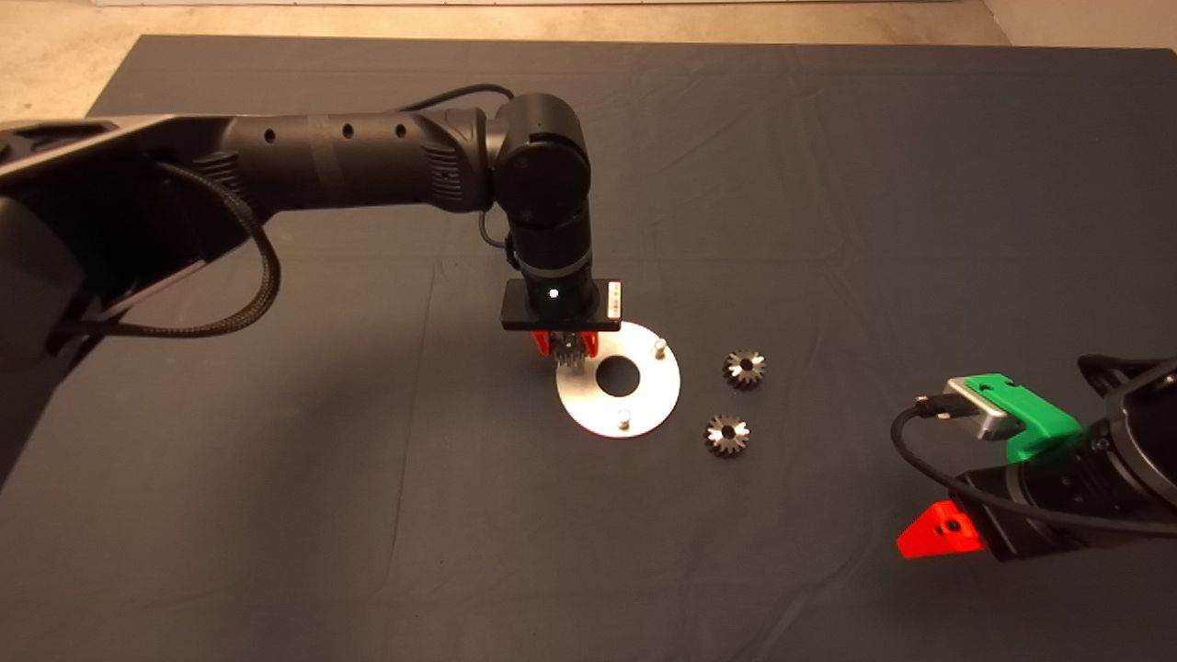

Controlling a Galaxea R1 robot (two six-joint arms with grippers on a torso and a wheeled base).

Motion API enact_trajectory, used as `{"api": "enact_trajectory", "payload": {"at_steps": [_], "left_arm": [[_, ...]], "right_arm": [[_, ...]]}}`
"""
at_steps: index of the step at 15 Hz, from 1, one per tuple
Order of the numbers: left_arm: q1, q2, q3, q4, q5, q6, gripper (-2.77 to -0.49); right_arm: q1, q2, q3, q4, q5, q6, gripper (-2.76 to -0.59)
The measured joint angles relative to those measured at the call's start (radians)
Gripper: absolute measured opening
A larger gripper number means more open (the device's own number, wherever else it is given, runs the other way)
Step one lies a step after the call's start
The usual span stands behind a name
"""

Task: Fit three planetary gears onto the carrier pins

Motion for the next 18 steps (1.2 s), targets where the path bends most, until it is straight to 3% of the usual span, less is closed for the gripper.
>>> {"api": "enact_trajectory", "payload": {"at_steps": [3, 18], "left_arm": [[0.000, 0.023, 0.000, 0.021, -0.003, 0.003, -2.39], [-0.003, 0.026, -0.060, 0.024, -0.001, 0.061, -2.40]], "right_arm": [[0.000, 0.000, 0.000, 0.000, 0.000, 0.000, -0.62], [0.000, 0.000, 0.000, 0.000, 0.000, 0.000, -0.62]]}}
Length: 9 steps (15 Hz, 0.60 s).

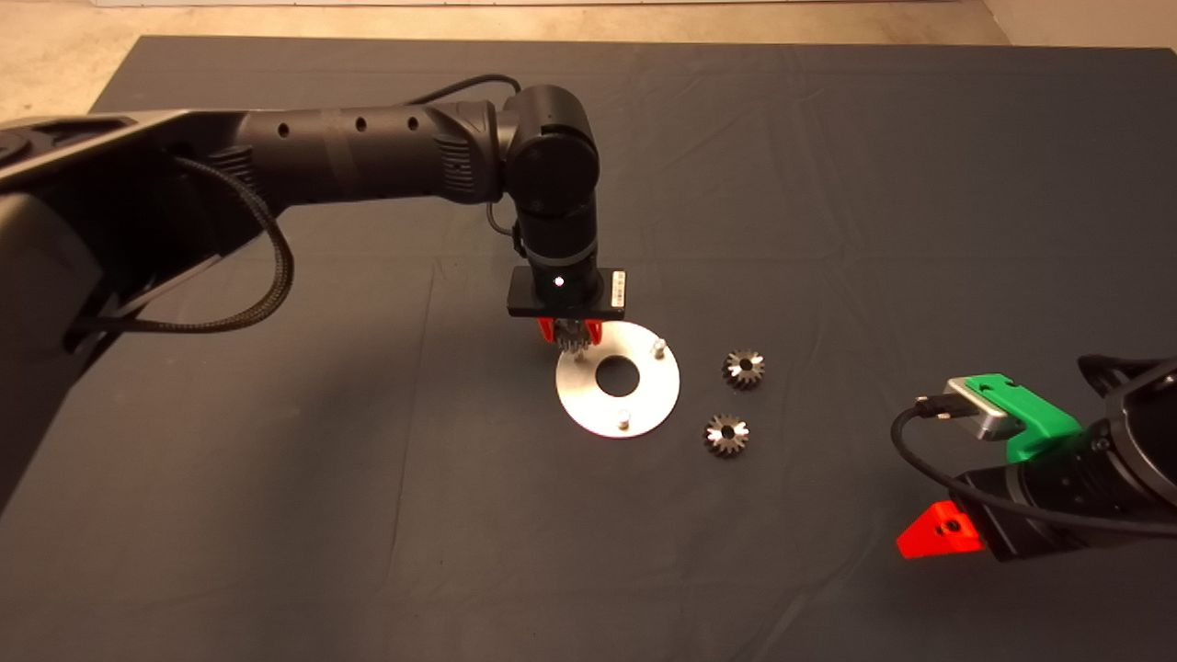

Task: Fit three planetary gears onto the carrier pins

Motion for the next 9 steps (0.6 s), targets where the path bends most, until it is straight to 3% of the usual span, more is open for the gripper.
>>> {"api": "enact_trajectory", "payload": {"at_steps": [3, 6, 9], "left_arm": [[0.000, 0.000, 0.000, 0.000, 0.009, 0.001, -2.40], [0.001, 0.000, 0.018, -0.001, 0.046, -0.005, -2.40], [0.007, -0.006, 0.051, 0.000, 0.053, -0.036, -2.40]], "right_arm": [[0.000, 0.000, 0.000, 0.000, 0.000, 0.000, -0.62], [0.000, 0.000, 0.000, 0.000, 0.000, 0.000, -0.62], [0.000, 0.000, 0.000, 0.000, -0.001, 0.000, -0.62]]}}
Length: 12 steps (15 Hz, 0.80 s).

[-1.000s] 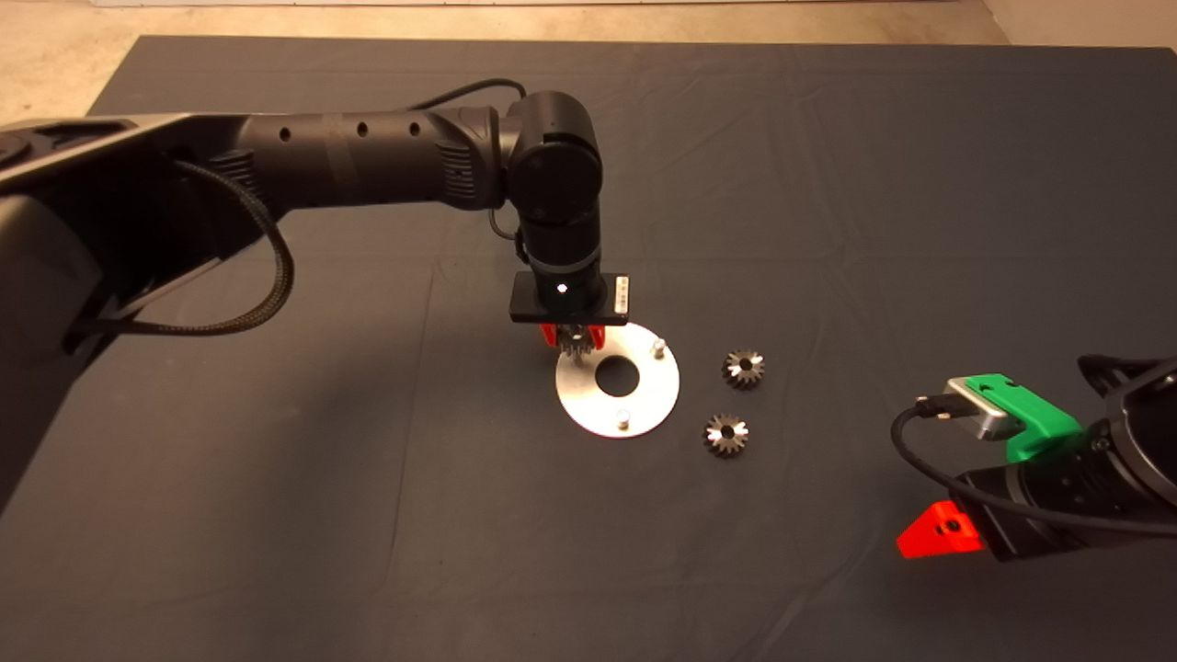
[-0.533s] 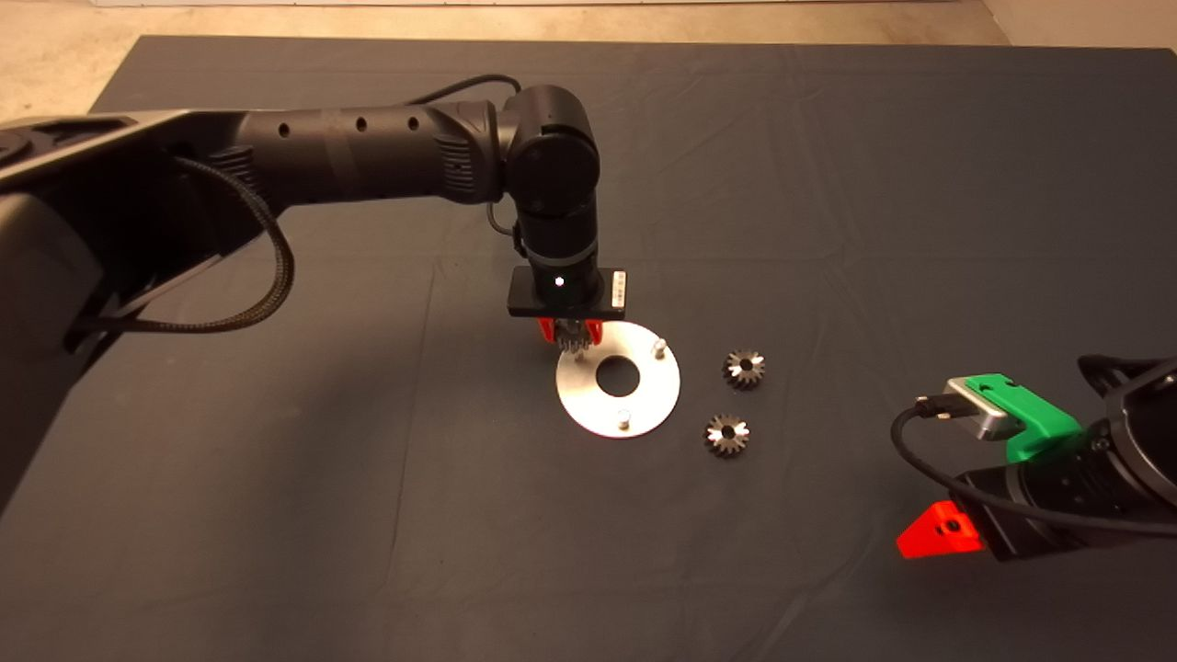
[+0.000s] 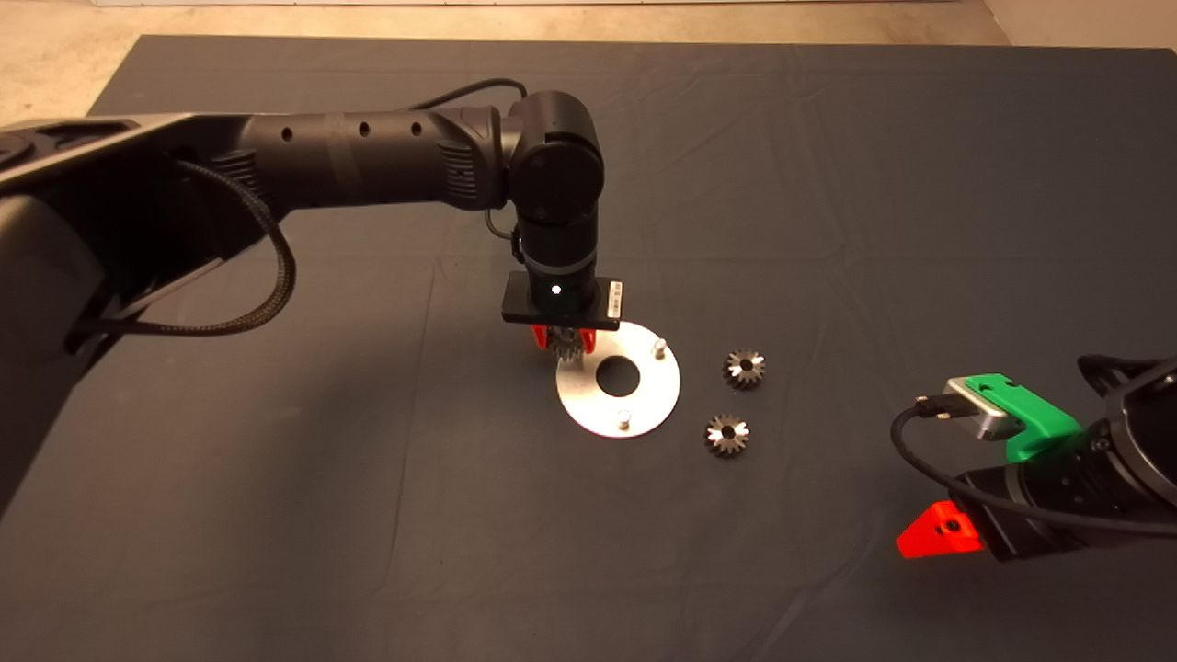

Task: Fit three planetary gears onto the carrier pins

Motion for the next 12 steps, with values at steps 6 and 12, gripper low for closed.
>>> {"api": "enact_trajectory", "payload": {"at_steps": [6, 12], "left_arm": [[0.000, 0.000, 0.013, -0.001, 0.002, -0.003, -2.40], [0.000, 0.001, -0.016, -0.001, -0.002, 0.027, -2.40]], "right_arm": [[0.000, 0.000, 0.000, 0.000, 0.000, 0.000, -0.62], [0.000, 0.000, 0.000, 0.000, 0.000, 0.000, -0.62]]}}
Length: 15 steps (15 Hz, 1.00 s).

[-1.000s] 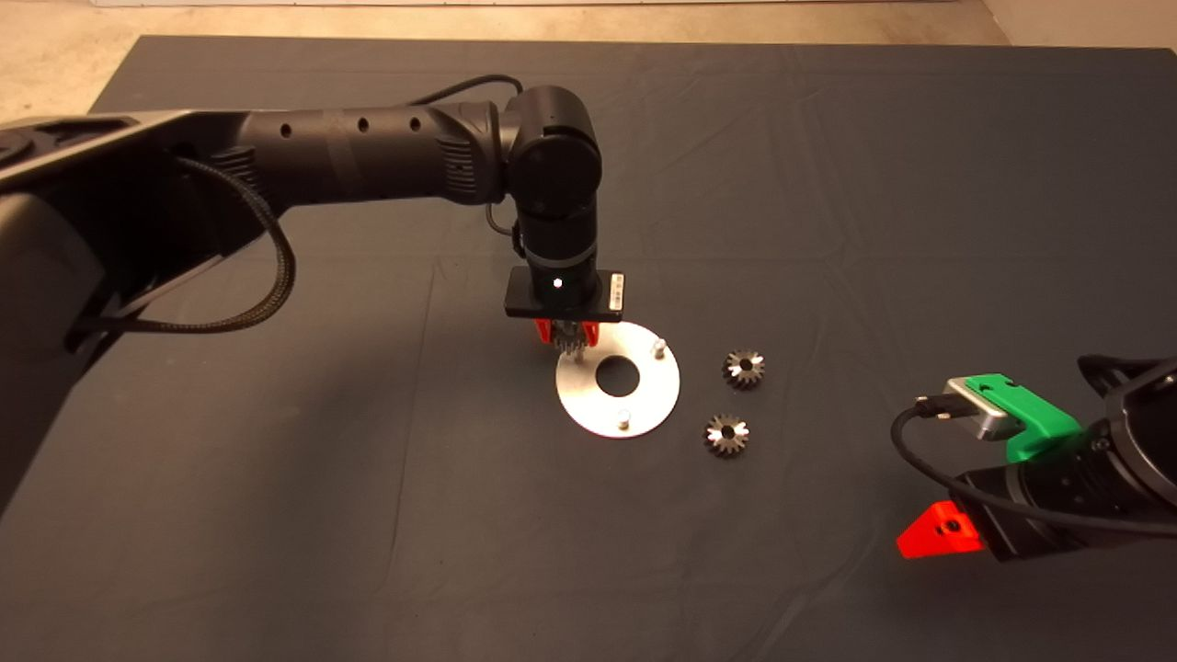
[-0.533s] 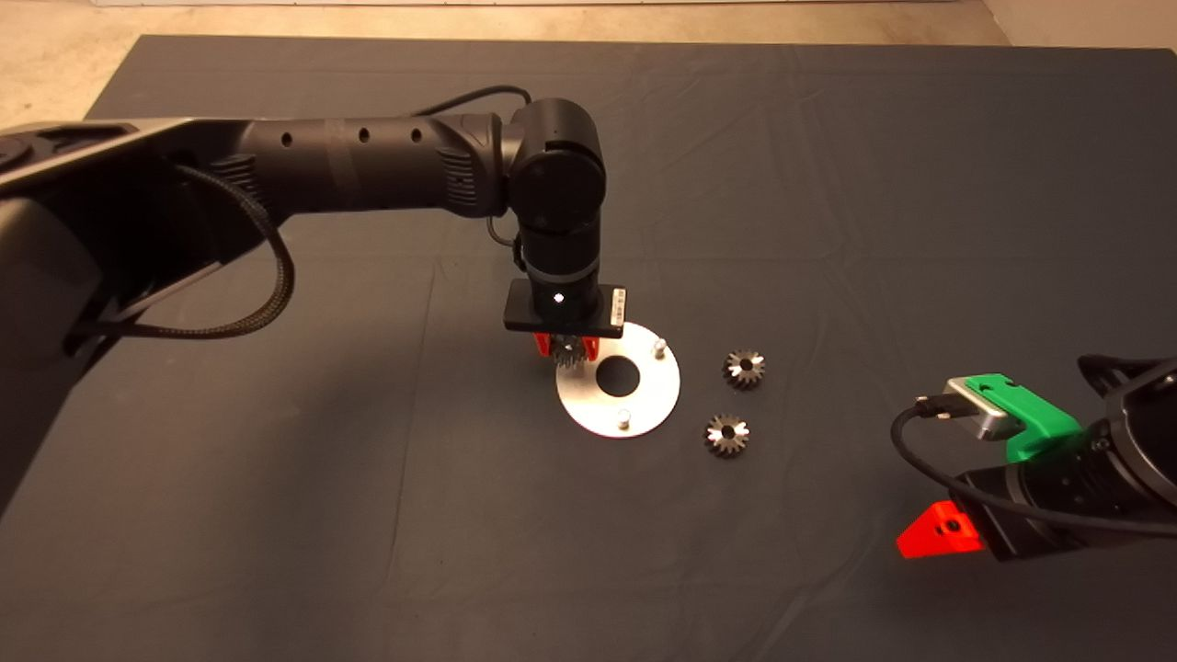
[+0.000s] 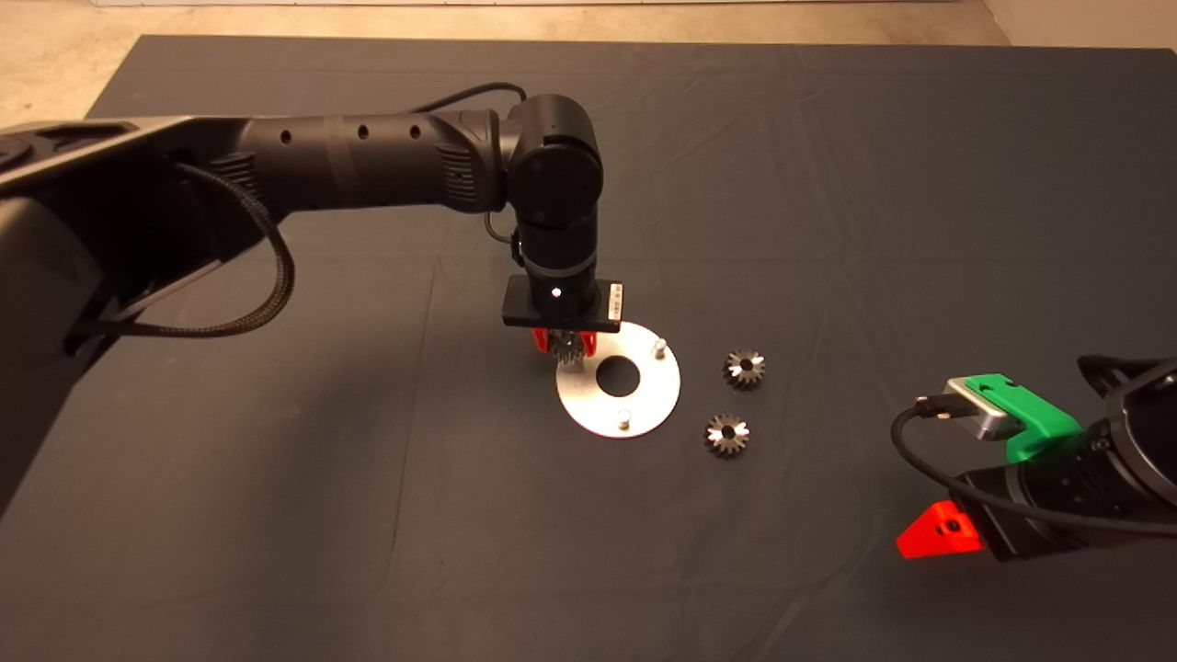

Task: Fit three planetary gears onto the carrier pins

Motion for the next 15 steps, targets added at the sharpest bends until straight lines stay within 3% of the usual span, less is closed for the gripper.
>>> {"api": "enact_trajectory", "payload": {"at_steps": [6, 10, 15], "left_arm": [[0.000, 0.002, -0.002, -0.001, -0.003, 0.000, -2.40], [0.000, 0.011, -0.008, 0.000, -0.026, 0.000, -2.40], [0.000, 0.012, -0.011, 0.000, -0.026, 0.000, -2.40]], "right_arm": [[0.000, 0.000, 0.000, 0.000, 0.000, 0.000, -0.62], [0.000, 0.000, 0.000, 0.000, 0.000, 0.000, -0.62], [0.000, 0.000, 0.000, 0.000, 0.000, 0.000, -0.62]]}}
